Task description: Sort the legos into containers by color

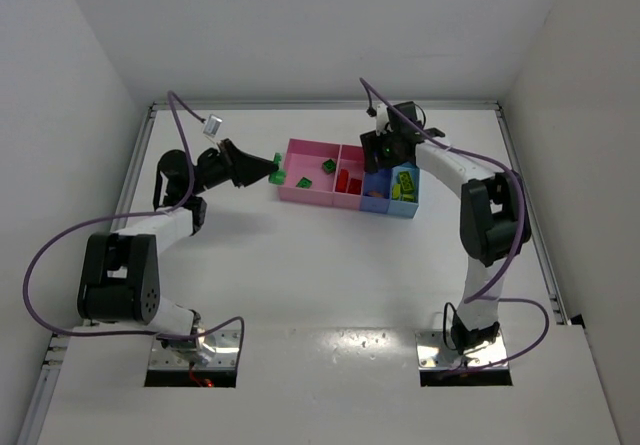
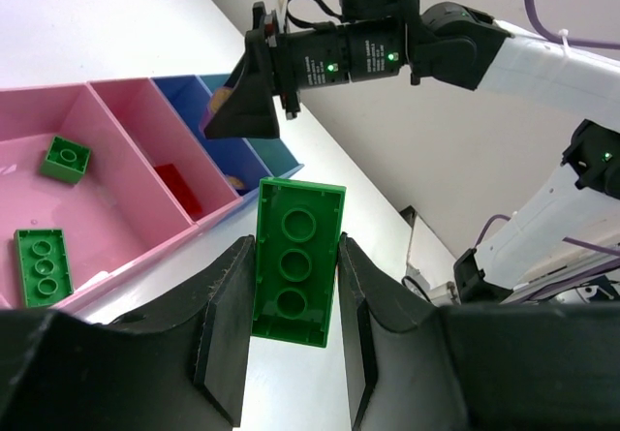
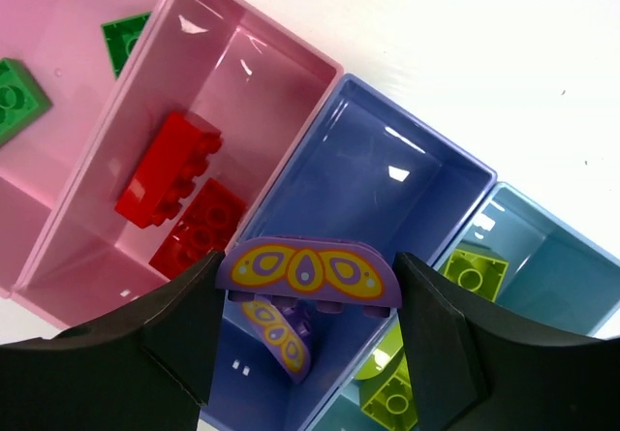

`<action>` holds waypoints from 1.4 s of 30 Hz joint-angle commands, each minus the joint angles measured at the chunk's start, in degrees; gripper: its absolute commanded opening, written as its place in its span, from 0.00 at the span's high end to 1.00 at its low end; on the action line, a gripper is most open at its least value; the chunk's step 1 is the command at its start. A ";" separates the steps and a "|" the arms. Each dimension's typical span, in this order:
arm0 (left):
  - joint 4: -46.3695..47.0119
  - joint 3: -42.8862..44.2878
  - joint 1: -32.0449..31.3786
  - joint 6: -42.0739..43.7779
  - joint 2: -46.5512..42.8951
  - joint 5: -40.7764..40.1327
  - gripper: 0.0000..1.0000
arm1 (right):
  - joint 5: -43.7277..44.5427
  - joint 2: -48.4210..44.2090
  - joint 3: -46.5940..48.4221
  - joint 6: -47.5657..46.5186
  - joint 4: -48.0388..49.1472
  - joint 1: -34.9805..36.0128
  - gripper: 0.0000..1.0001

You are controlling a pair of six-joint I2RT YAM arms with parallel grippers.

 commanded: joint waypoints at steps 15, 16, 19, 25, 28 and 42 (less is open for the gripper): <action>10.73 0.15 0.44 -8.40 2.23 0.29 1.00 | -31.65 -13.48 -4.47 2.86 4.77 -0.34 0.14; 12.68 -0.45 0.44 -10.26 2.75 0.30 1.00 | -36.79 -14.29 -5.34 3.74 6.26 -0.34 0.14; 19.09 -1.08 0.44 -16.40 4.34 0.30 1.00 | -55.44 -14.82 -7.02 9.88 12.59 0.97 0.14; 20.43 -1.08 -1.31 -18.36 5.75 0.83 1.00 | -63.21 -13.34 -11.33 25.19 30.27 6.07 0.14; 19.21 -1.08 -2.89 -17.22 5.75 0.83 1.00 | -63.21 -10.96 -9.23 24.58 29.22 8.00 0.14; 10.15 -1.08 -8.17 -9.32 3.64 1.44 1.00 | -62.15 -6.65 -6.85 24.58 29.22 11.79 0.16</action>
